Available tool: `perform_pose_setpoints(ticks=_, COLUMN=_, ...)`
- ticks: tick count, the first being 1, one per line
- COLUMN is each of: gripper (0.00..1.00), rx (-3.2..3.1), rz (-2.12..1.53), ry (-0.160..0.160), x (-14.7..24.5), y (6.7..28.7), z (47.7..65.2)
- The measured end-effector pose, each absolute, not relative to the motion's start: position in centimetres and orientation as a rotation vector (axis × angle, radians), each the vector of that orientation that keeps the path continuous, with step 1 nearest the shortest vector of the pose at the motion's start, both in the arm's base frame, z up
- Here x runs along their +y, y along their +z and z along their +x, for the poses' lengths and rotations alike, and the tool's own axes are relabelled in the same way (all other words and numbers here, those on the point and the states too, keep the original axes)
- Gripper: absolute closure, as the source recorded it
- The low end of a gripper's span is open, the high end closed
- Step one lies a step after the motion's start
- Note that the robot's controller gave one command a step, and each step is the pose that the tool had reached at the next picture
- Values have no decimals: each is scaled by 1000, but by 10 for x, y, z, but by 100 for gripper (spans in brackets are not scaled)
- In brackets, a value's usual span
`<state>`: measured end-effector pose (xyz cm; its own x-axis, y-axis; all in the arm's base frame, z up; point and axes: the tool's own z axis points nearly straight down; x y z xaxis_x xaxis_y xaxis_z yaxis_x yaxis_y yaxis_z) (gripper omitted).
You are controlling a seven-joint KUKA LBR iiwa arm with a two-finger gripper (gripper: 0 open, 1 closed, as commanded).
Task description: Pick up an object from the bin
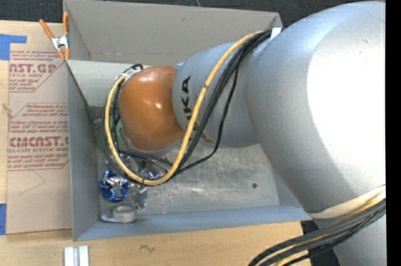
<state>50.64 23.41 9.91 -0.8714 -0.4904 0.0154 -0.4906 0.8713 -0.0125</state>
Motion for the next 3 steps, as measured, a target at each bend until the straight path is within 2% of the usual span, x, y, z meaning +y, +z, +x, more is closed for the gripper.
perform_pose_setpoints(ticks=1, gripper=0, rx=-2879, rz=1265, ry=-1, x=246, y=71, z=498)
perform_pose_setpoints(ticks=2, gripper=0, rx=-3054, rz=744, ry=-6, x=224, y=71, z=518)
perform_pose_setpoints(ticks=3, gripper=100, rx=-3055, rz=748, ry=-5, x=224, y=73, z=518)
